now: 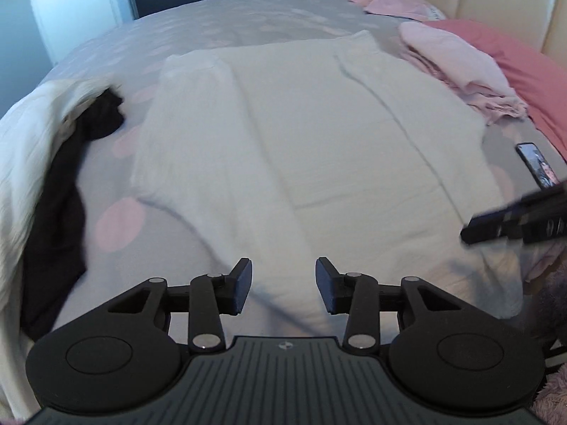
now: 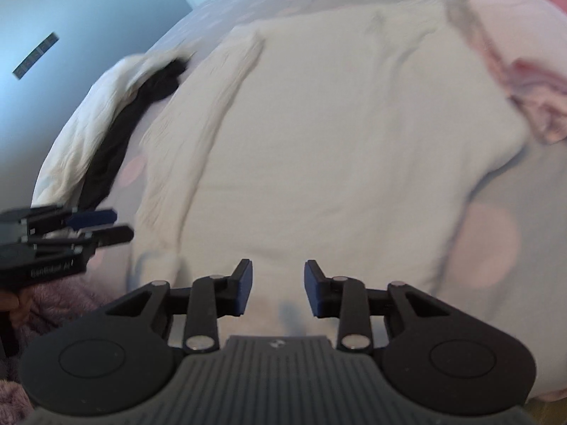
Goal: Fold clothes
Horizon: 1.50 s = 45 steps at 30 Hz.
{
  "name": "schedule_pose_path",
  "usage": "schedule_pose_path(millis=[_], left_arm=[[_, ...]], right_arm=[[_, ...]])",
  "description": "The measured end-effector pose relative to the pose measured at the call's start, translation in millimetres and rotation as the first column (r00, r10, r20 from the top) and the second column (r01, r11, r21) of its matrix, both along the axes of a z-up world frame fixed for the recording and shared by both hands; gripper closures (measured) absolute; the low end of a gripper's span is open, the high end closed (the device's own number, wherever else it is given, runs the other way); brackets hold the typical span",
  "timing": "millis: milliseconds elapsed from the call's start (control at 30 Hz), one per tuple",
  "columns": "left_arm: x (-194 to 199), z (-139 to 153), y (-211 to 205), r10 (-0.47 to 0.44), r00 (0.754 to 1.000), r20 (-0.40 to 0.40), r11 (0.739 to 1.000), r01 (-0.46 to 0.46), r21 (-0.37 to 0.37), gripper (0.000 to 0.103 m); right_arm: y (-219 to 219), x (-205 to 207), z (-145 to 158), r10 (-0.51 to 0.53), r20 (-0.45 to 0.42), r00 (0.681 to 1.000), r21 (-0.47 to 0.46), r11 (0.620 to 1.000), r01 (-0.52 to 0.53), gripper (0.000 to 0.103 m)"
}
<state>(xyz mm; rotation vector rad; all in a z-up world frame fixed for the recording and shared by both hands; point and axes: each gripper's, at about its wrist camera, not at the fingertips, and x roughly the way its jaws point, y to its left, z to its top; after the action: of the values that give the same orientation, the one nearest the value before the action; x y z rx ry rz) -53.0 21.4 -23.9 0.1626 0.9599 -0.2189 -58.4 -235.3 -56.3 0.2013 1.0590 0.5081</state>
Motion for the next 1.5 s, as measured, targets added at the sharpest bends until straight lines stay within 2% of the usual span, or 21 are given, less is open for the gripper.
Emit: schedule_pose_path(millis=[33, 167, 267, 333, 367, 467, 567, 633, 733, 867, 1000, 1100, 1167, 1233, 1367, 1433, 1500], left_arm=[[-2.5, 0.3, 4.7, 0.016, 1.000, 0.003, 1.000, -0.016, -0.012, 0.067], [-9.0, 1.0, 19.0, 0.061, 0.998, 0.012, 0.998, -0.060, -0.030, 0.067], [-15.6, 3.3, 28.0, 0.088, 0.996, 0.026, 0.995, -0.086, -0.040, 0.067], [-19.0, 2.5, 34.9, 0.111, 0.994, 0.024, 0.993, -0.109, -0.048, 0.067], [-19.9, 1.5, 38.2, 0.122, 0.992, 0.020, 0.991, -0.121, -0.052, 0.067], [-18.9, -1.7, 45.8, 0.151, 0.989, 0.003, 0.986, -0.150, -0.067, 0.067], [-18.1, 0.0, 48.3, 0.156, 0.988, 0.011, 0.985, -0.154, -0.079, 0.067], [-17.0, 0.4, 49.5, 0.160, 0.987, 0.011, 0.983, -0.158, -0.089, 0.067], [-13.9, -2.7, 47.8, 0.151, 0.989, -0.002, 0.984, -0.150, -0.097, 0.067], [-15.0, -7.5, 41.1, 0.110, 0.994, -0.007, 0.990, -0.110, -0.083, 0.067], [-15.8, -7.0, 29.0, 0.034, 0.999, 0.029, 0.992, -0.030, -0.119, 0.072], [-11.7, -18.0, 11.8, -0.028, 0.999, -0.015, 0.996, 0.027, -0.085, 0.077], [-12.2, -24.2, 3.0, -0.056, 0.998, -0.027, 0.996, 0.054, -0.067, 0.077], [-12.9, -25.1, -1.4, -0.065, 0.998, -0.023, 0.996, 0.064, -0.062, 0.077], [-6.0, -30.3, 3.1, -0.031, 0.997, -0.070, 0.998, 0.027, -0.054, 0.078], [-4.1, -35.4, 4.4, -0.029, 0.995, -0.094, 0.998, 0.024, -0.052, 0.079], [-4.0, -39.0, 1.8, -0.039, 0.993, -0.111, 0.999, 0.036, -0.029, 0.079]], right_arm=[[10.1, -1.7, -5.9, 0.023, -0.008, 1.000, 0.007, 1.000, -0.023, 0.080], [41.2, 1.9, -20.7, 0.070, -0.044, 0.997, 0.056, 0.996, -0.067, 0.078], [49.0, 5.0, -22.2, 0.051, -0.081, 0.995, 0.144, 0.989, -0.039, 0.077], [46.9, 3.1, -17.5, 0.023, -0.088, 0.996, 0.195, 0.981, -0.005, 0.067], [46.0, 3.0, -15.2, 0.011, -0.090, 0.996, 0.217, 0.976, 0.008, 0.065], [54.4, 12.4, -17.6, 0.023, -0.118, 0.993, 0.248, 0.969, 0.007, 0.063], [66.8, 9.9, -28.1, 0.097, -0.171, 0.980, 0.285, 0.958, -0.045, 0.064], [83.6, 2.4, -32.7, 0.183, -0.174, 0.968, 0.293, 0.948, -0.126, 0.070], [108.4, -13.9, -37.8, 0.304, -0.176, 0.936, 0.287, 0.926, -0.246, 0.072], [114.4, -24.8, -40.1, 0.323, -0.204, 0.924, 0.206, 0.937, -0.282, 0.065], [95.2, -27.1, -30.3, 0.271, -0.179, 0.946, 0.167, 0.956, -0.242, 0.064], [74.4, -33.4, -14.8, 0.202, -0.103, 0.974, 0.074, 0.978, -0.195, 0.064], [50.4, -34.1, 0.2, 0.110, -0.013, 0.994, 0.007, 0.994, -0.110, 0.064], [19.5, -29.4, 12.0, -0.008, 0.044, 0.999, -0.025, 1.000, 0.009, 0.065], [-47.5, -23.8, 12.6, -0.268, 0.055, 0.962, -0.128, 0.953, 0.273, 0.067], [-61.2, -21.7, 3.3, -0.350, -0.002, 0.937, -0.110, 0.931, 0.348, 0.066], [-61.5, -21.4, -6.2, -0.358, -0.051, 0.932, -0.068, 0.932, 0.355, 0.065]])
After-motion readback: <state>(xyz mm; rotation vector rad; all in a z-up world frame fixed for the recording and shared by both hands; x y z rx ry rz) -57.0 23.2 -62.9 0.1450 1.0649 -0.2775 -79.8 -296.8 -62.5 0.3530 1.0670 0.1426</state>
